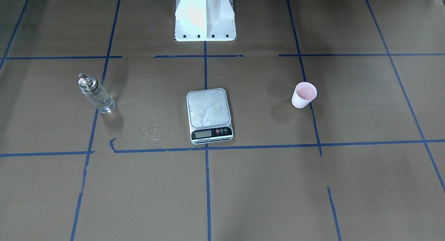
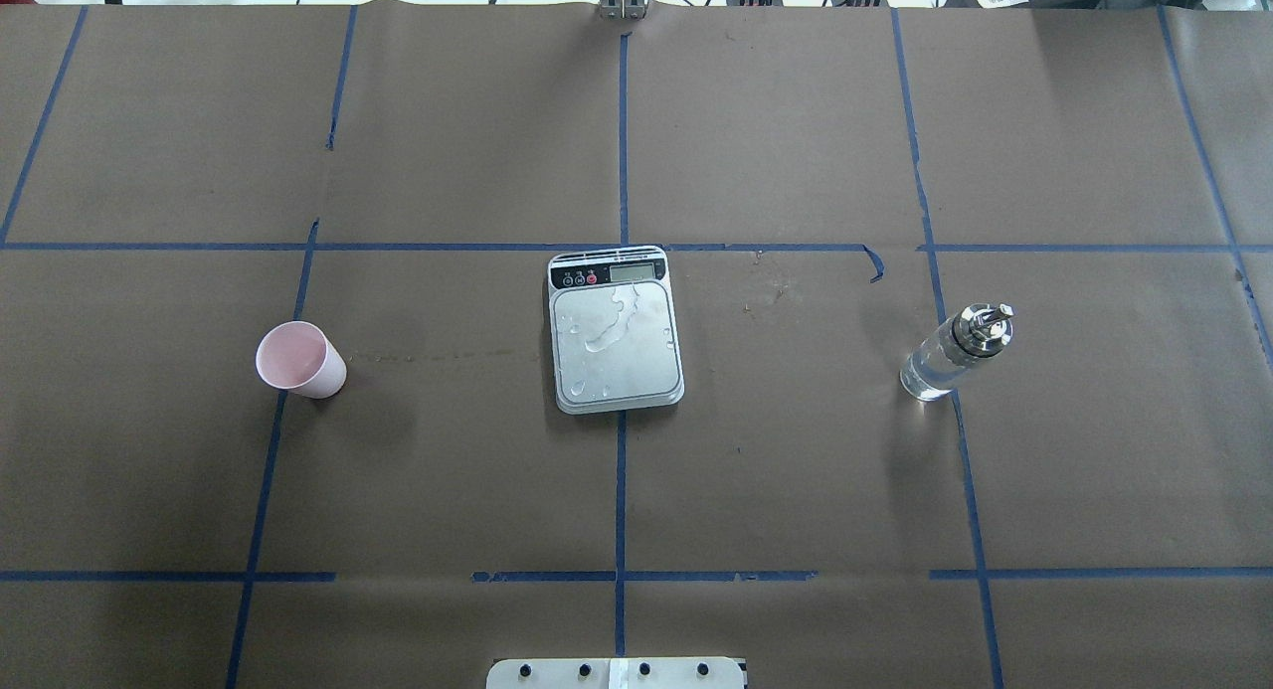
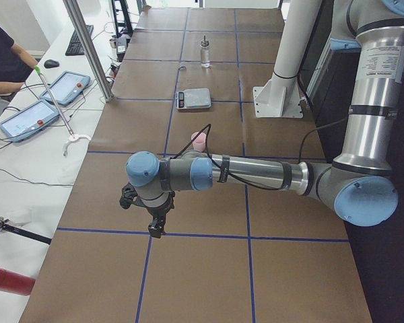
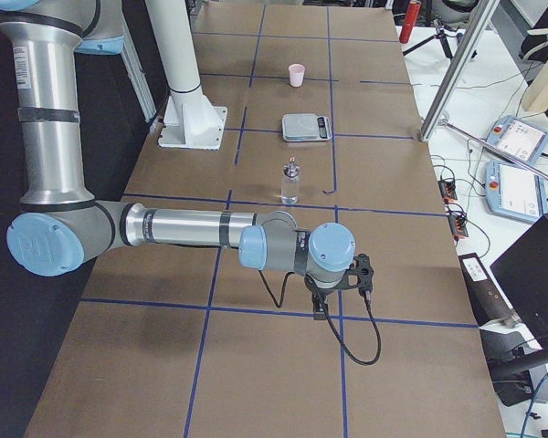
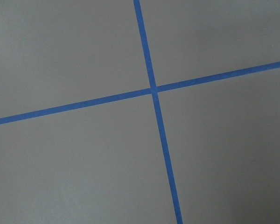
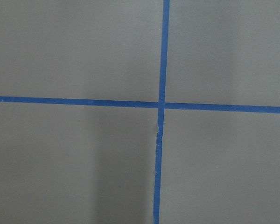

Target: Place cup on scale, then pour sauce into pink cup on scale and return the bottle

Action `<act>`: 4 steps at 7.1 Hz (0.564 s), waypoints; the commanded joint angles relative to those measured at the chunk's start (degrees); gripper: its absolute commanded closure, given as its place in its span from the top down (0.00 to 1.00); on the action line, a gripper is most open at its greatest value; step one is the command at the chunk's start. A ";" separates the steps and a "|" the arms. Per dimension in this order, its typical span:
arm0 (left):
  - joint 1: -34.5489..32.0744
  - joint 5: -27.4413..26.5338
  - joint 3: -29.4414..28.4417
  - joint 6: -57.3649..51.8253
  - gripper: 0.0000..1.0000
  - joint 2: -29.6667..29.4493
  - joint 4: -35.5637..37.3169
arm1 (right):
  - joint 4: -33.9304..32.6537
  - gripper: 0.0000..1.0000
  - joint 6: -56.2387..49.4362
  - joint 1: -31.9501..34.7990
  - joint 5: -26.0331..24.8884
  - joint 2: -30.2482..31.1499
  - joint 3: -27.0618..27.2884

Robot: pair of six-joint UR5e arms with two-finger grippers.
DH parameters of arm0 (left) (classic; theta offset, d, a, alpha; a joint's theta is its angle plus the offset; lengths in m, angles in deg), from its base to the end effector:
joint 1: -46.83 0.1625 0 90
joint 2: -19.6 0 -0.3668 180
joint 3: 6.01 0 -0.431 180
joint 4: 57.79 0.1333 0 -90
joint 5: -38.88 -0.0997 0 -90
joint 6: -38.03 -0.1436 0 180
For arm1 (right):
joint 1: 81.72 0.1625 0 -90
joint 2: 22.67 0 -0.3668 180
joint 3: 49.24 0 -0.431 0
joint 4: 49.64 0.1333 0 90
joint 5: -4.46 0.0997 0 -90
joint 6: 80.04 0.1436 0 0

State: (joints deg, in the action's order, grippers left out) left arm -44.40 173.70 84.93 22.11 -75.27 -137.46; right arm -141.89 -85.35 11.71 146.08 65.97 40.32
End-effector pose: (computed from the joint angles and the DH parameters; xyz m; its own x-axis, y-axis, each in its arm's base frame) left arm -0.0439 -0.5505 0.5937 0.6867 0.2053 -0.6974 -0.1736 0.9778 0.1170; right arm 0.0528 -0.5351 0.6137 0.6216 -0.0373 0.7825 -0.0023 0.9988 0.0494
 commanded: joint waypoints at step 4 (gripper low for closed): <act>0.44 0.18 3.54 0.18 1.00 -7.84 -3.53 | 0.06 1.00 0.22 0.00 0.58 -0.39 0.26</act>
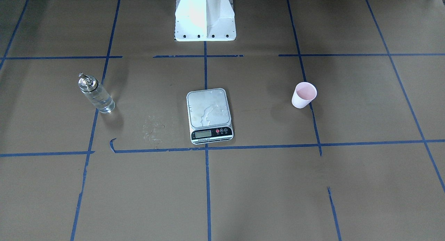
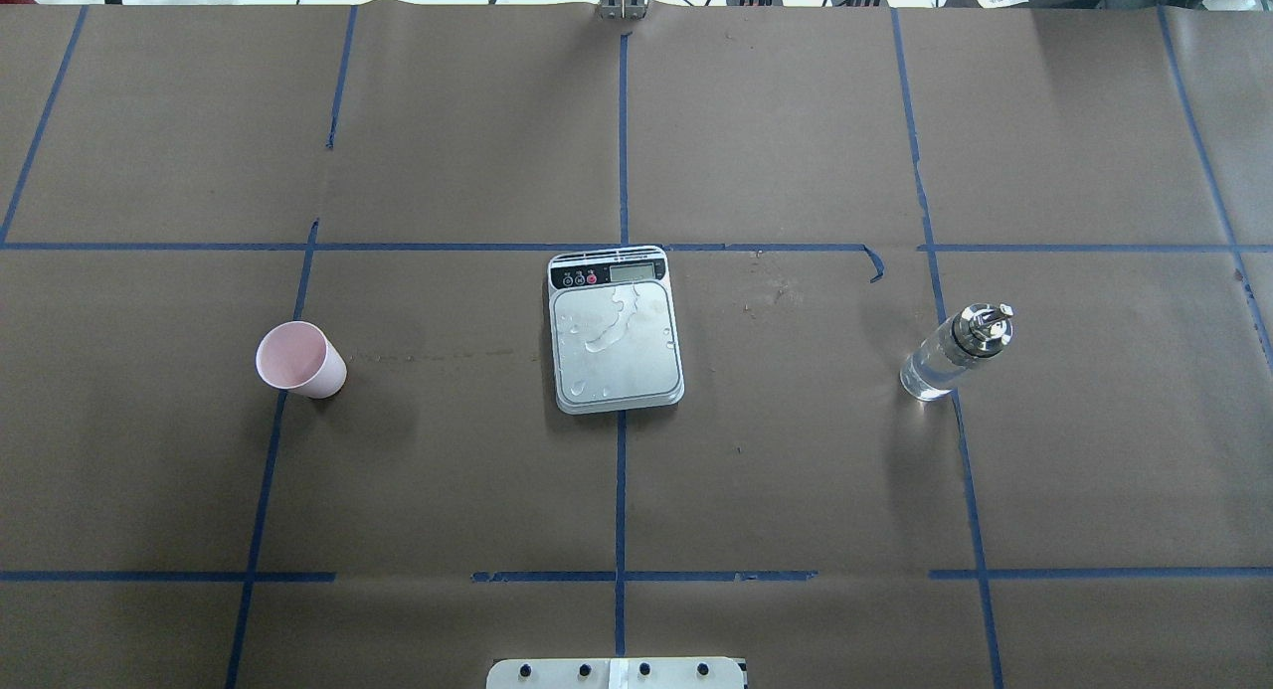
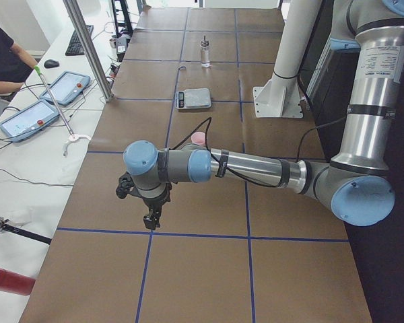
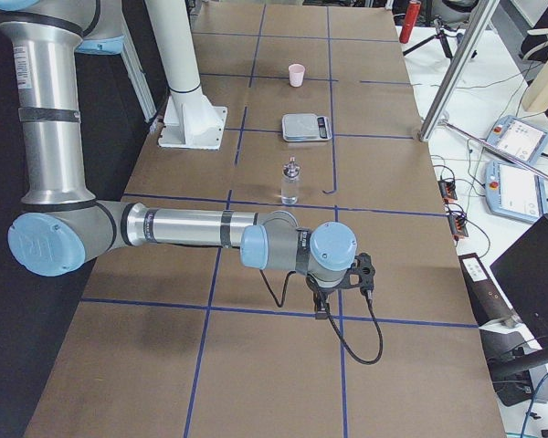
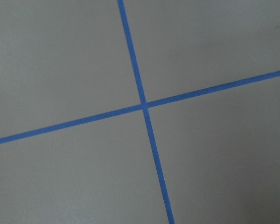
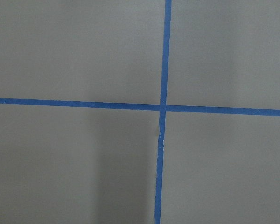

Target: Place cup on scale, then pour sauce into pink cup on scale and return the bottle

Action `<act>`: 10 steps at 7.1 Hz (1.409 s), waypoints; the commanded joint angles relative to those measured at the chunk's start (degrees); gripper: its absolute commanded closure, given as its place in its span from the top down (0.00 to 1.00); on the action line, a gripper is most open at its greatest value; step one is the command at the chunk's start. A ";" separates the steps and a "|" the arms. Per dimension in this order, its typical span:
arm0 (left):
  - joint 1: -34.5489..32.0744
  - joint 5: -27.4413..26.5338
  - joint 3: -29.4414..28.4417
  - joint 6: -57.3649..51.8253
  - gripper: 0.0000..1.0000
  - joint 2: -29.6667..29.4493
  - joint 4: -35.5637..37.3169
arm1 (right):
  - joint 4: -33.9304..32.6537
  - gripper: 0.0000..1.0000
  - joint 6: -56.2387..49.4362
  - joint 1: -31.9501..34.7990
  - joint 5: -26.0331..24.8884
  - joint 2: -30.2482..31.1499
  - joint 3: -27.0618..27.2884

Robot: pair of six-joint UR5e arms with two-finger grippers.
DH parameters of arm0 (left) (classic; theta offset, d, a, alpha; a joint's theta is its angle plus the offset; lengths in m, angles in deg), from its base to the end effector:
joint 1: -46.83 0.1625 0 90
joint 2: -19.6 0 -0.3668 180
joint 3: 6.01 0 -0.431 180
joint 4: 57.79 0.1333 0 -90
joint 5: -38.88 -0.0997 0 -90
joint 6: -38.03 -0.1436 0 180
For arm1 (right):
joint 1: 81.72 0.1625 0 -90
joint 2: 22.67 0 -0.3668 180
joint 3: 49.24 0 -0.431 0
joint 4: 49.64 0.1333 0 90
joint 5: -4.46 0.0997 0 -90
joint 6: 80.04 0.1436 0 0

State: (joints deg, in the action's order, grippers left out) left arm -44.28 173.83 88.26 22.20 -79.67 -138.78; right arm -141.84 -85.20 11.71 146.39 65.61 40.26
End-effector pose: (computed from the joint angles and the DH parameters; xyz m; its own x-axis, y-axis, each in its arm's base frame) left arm -0.0432 -0.5848 0.5170 0.6871 0.3124 -0.6560 -0.1747 0.9474 0.2681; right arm 0.0525 -0.5379 0.6102 0.6176 -0.0396 0.7855 -0.0043 0.9985 0.0538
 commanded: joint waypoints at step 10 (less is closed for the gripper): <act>29.37 -4.86 15.34 68.56 1.00 9.40 -35.94 | 2.37 1.00 2.88 -0.35 -0.17 -1.53 0.58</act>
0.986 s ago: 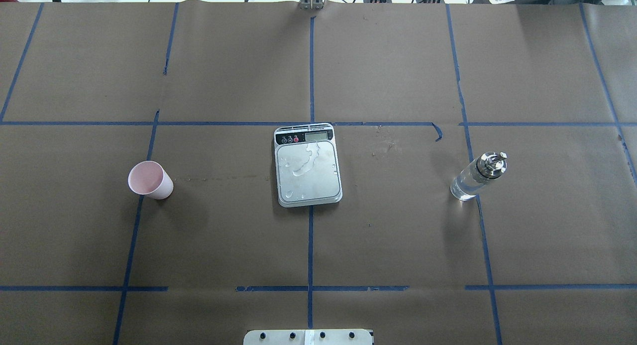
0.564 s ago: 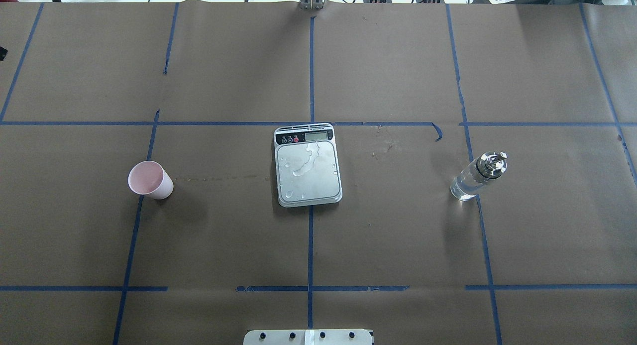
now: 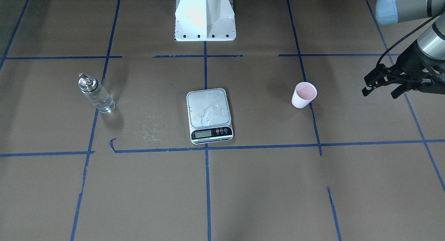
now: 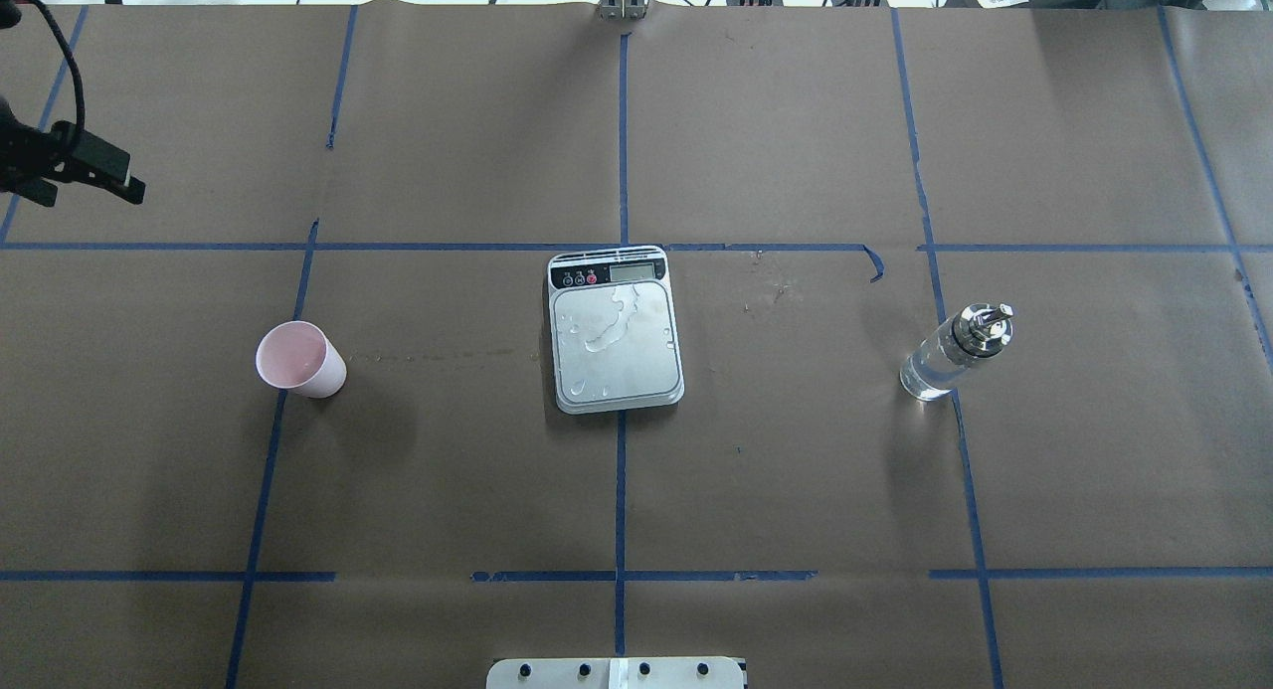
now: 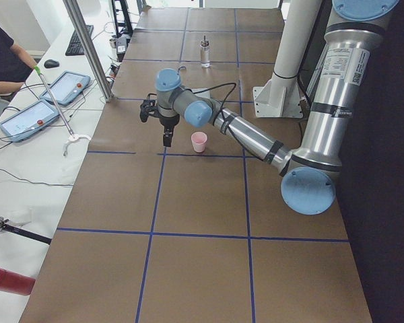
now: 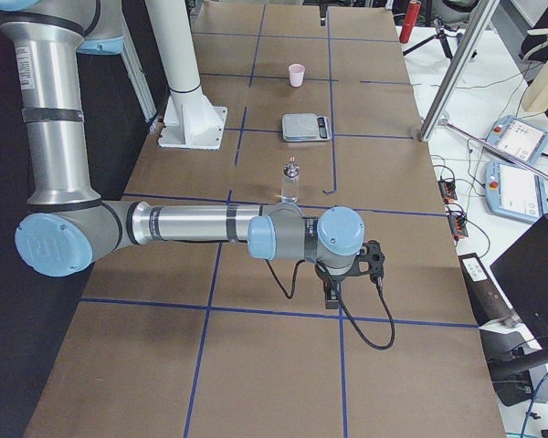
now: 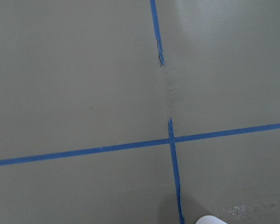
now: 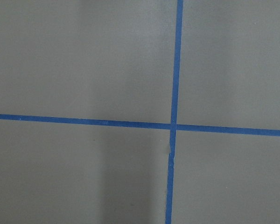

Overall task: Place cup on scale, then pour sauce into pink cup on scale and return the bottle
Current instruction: 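Move the left gripper down to the pink cup and grasp it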

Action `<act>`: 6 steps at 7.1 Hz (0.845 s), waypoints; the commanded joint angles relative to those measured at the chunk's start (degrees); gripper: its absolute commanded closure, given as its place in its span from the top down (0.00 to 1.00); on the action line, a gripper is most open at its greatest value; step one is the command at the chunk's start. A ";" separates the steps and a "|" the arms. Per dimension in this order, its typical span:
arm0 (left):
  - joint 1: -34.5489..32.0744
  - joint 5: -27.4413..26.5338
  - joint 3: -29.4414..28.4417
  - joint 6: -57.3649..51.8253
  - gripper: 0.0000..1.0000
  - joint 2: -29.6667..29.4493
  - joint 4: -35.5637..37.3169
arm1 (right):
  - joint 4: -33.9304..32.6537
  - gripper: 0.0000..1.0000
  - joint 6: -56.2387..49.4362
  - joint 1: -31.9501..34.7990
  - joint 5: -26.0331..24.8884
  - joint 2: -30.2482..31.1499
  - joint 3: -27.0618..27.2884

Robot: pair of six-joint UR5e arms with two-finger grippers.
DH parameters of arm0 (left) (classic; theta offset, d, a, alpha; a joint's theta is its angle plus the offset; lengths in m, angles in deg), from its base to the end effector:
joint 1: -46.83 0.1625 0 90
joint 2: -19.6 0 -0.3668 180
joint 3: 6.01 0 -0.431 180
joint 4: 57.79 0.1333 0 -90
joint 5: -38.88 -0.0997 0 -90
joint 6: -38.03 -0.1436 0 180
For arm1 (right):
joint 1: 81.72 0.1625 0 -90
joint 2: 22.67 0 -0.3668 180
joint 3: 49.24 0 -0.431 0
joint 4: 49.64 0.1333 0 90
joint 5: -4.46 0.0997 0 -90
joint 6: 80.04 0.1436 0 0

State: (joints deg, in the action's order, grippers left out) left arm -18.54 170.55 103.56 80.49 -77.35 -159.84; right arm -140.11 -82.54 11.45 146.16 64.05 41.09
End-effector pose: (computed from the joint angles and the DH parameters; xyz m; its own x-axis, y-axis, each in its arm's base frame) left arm 0.2052 -0.5383 0.3559 0.5935 0.0279 -0.8044 0.1014 0.9889 0.1091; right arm 0.0513 -0.5536 0.5850 0.6230 -0.0521 0.7805 -0.0281 0.9956 0.0889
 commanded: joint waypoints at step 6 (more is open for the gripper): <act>17.20 -11.07 -0.05 24.25 1.00 4.15 -12.04 | 0.74 1.00 0.21 -0.09 0.24 -0.06 0.02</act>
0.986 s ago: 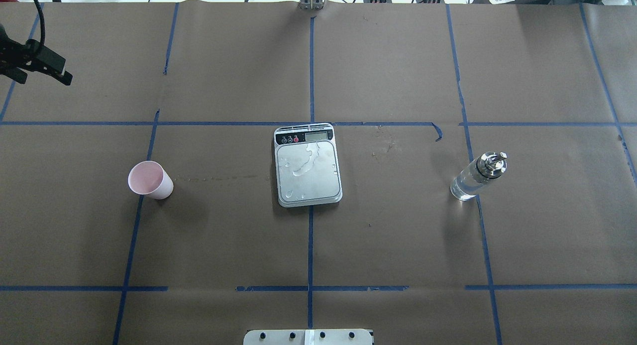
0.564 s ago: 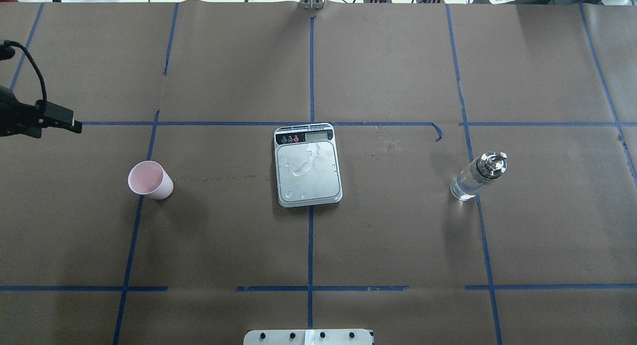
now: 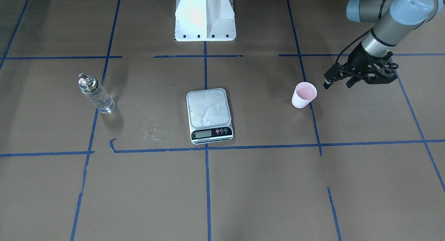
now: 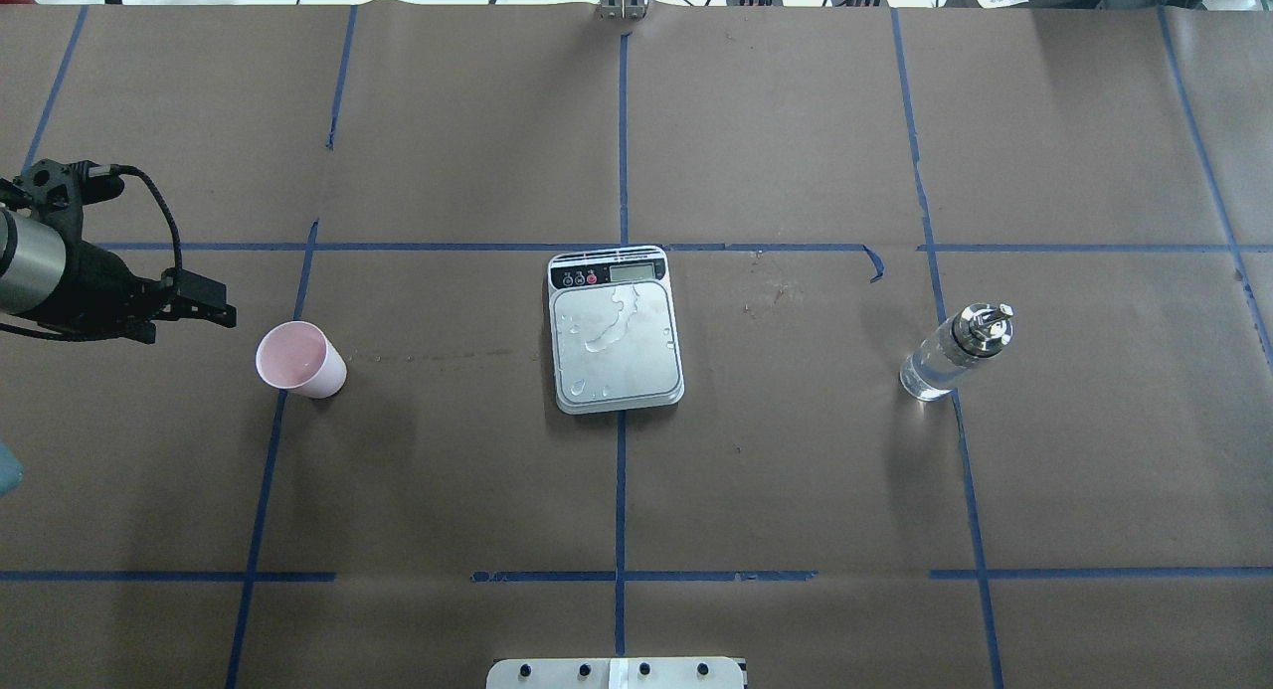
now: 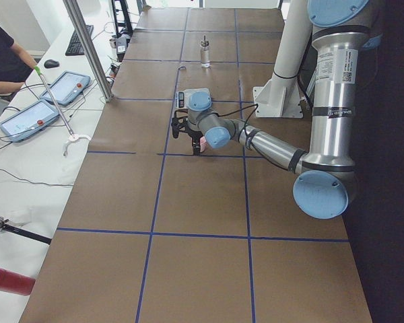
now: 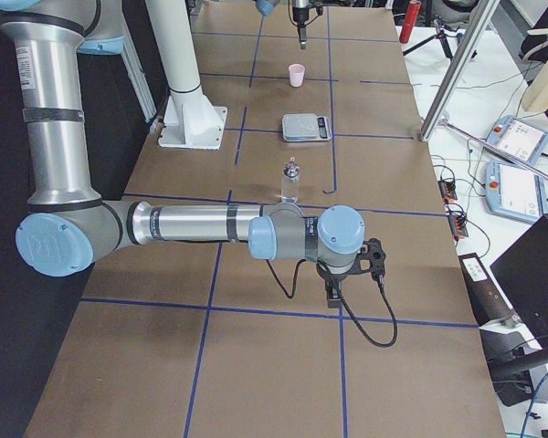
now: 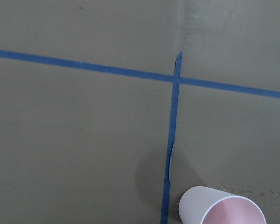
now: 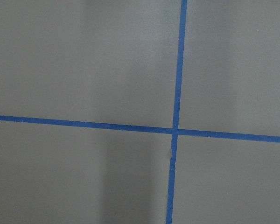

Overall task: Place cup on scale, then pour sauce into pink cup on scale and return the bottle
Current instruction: 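Move the left gripper down to the pink cup and grasp it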

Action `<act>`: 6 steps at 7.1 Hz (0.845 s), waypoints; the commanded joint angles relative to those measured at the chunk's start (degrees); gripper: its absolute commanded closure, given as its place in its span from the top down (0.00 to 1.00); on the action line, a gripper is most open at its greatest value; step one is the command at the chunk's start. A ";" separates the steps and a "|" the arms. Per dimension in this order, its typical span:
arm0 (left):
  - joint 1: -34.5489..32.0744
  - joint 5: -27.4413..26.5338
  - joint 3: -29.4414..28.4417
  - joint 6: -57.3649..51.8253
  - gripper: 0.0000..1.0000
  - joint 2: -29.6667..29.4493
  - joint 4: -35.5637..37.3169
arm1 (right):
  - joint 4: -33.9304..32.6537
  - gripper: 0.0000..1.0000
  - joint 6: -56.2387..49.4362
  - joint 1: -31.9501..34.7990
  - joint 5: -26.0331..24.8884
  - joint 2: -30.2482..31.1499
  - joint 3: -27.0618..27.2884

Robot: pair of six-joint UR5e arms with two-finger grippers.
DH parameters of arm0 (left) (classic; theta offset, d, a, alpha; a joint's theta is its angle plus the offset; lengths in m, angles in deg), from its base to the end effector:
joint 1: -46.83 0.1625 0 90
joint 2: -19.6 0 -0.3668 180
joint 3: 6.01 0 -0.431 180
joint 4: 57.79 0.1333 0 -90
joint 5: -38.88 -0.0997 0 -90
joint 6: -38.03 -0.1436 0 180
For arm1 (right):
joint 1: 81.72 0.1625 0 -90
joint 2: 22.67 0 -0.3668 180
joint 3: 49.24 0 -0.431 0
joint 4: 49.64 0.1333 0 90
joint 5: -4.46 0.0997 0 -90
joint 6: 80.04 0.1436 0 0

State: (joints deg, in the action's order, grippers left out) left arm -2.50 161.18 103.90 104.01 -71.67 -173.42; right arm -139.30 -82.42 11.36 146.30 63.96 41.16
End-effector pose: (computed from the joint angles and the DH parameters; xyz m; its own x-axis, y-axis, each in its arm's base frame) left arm 0.3264 -0.4667 0.3839 0.5650 -0.1296 -0.8148 0.1721 0.9844 -0.0373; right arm 0.0503 -0.5555 0.5817 0.6217 -0.0644 0.7806 -0.0278 0.9942 0.1042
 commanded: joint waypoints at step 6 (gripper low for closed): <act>5.91 -2.95 -3.48 1.52 0.97 -4.35 3.04 | -0.07 1.00 0.19 0.00 0.01 -0.14 -0.40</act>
State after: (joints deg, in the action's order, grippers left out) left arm 3.07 158.29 100.99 105.52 -75.89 -170.45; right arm -139.37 -82.27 11.36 146.32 63.84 40.77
